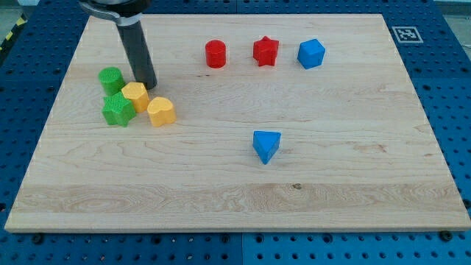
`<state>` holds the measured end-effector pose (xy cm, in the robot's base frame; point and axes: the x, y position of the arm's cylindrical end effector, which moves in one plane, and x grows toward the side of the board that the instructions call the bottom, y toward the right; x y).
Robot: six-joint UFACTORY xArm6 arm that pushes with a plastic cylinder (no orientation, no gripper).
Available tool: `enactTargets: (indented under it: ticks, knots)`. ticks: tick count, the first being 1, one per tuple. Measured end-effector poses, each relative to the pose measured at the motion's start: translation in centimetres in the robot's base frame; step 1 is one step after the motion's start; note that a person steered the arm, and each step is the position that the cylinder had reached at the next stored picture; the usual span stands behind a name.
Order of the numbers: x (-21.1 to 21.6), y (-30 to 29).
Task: Move the blue triangle towards the bottom center
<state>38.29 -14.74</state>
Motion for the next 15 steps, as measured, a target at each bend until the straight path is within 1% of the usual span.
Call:
enactTargets:
  ticks: [1,2,3,5,6,7,8,9,11,12,14,15]
  knots:
    - [0.3,3.4]
    - [3.1,8.6]
    - [4.1,12.7]
    - [4.1,12.8]
    - [7.0,12.8]
    - [10.4,14.1]
    - [10.3,15.4]
    - [10.3,15.4]
    - [8.8,16.6]
    - [9.8,19.7]
    - [13.3,20.3]
    - [13.1,20.3]
